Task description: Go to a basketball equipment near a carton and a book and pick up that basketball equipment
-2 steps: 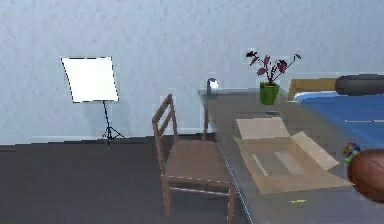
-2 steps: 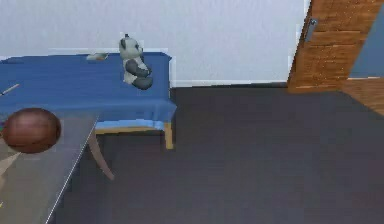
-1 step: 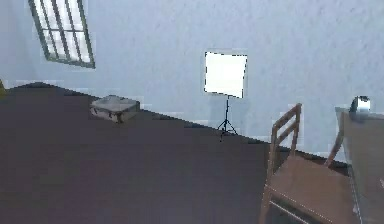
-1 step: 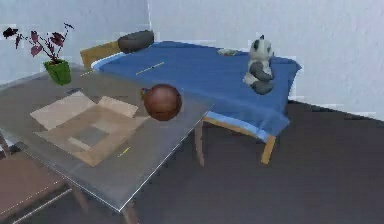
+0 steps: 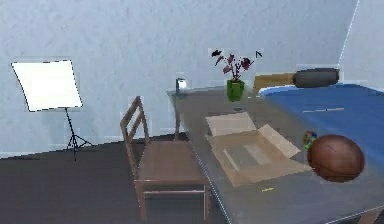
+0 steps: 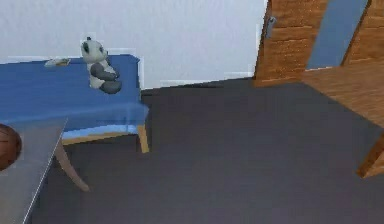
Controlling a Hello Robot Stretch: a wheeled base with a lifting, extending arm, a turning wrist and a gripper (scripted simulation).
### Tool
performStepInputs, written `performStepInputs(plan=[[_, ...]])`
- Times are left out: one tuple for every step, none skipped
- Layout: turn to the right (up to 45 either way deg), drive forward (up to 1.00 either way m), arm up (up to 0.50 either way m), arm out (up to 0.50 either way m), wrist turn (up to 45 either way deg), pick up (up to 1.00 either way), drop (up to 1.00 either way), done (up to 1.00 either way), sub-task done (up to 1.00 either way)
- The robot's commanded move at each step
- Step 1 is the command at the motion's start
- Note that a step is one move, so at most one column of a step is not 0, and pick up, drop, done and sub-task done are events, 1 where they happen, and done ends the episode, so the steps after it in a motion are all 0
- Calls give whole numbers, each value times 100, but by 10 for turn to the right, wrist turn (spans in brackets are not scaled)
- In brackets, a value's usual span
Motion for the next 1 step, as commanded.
performStepInputs(plan=[[450,0,0,0,0,0,0,0,0]])
